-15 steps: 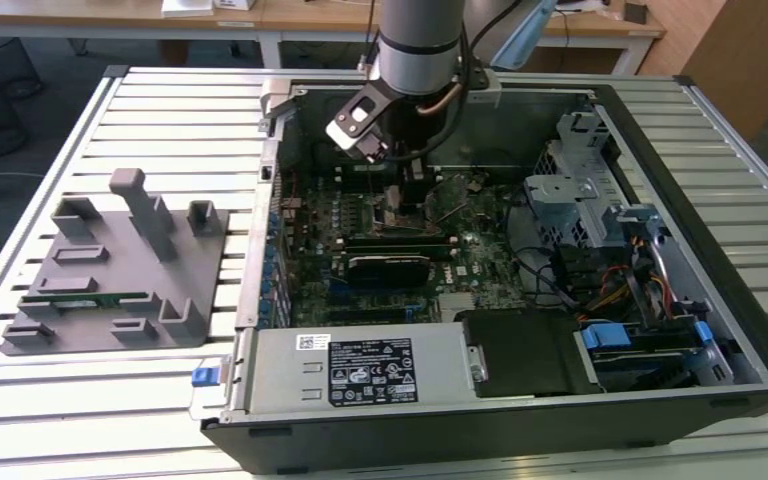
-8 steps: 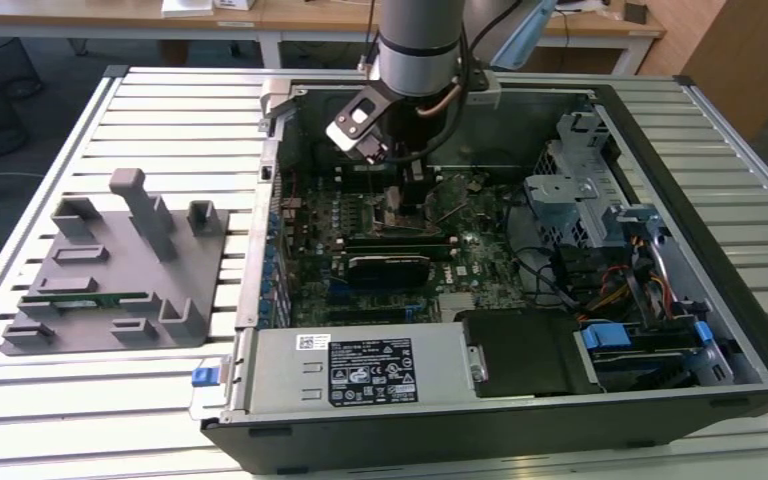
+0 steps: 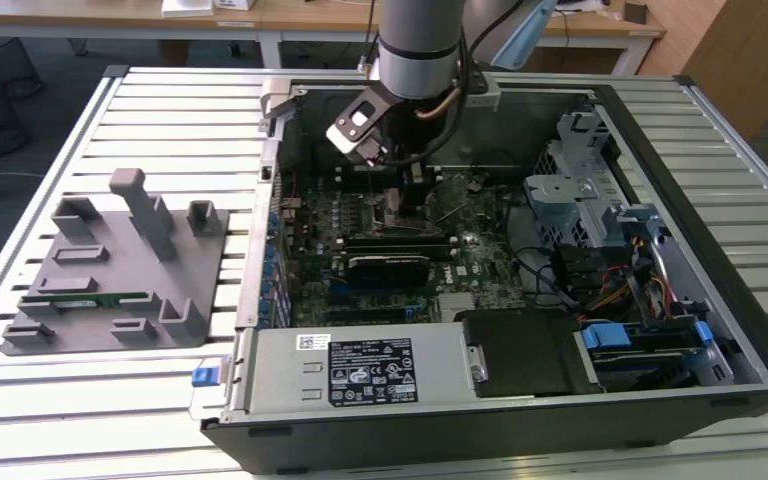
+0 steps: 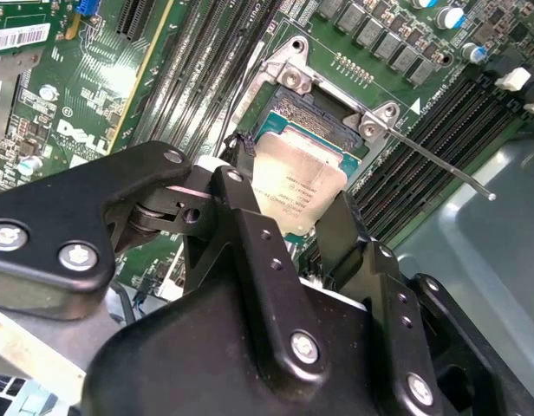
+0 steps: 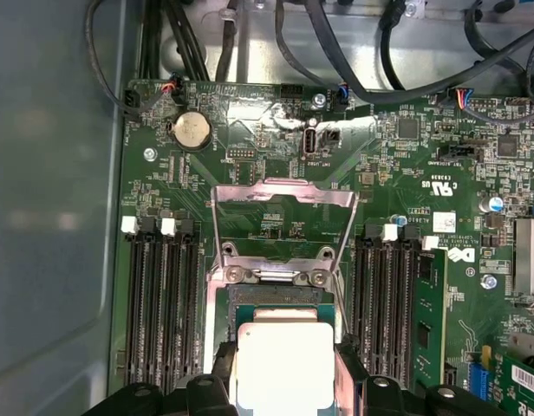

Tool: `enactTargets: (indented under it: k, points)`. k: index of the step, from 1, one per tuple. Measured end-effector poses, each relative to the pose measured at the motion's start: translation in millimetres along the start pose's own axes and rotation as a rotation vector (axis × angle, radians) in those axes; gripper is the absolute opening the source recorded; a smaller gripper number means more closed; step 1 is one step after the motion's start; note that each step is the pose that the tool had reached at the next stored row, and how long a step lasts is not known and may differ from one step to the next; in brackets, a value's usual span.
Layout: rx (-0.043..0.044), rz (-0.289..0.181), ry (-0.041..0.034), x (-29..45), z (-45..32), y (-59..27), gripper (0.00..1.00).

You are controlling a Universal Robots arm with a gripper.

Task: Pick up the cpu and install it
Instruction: 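Place the cpu into insertion slot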

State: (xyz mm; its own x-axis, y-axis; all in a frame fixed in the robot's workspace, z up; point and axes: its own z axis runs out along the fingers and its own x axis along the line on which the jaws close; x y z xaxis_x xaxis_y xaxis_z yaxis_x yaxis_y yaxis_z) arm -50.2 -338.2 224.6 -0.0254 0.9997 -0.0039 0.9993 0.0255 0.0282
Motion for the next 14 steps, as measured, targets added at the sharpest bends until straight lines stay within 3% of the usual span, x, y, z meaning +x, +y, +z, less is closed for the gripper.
enactTargets:
  k: [14]
  points:
    - [0.0, 0.001, -0.0001, 1.4, 7.6, -0.1, 0.53]
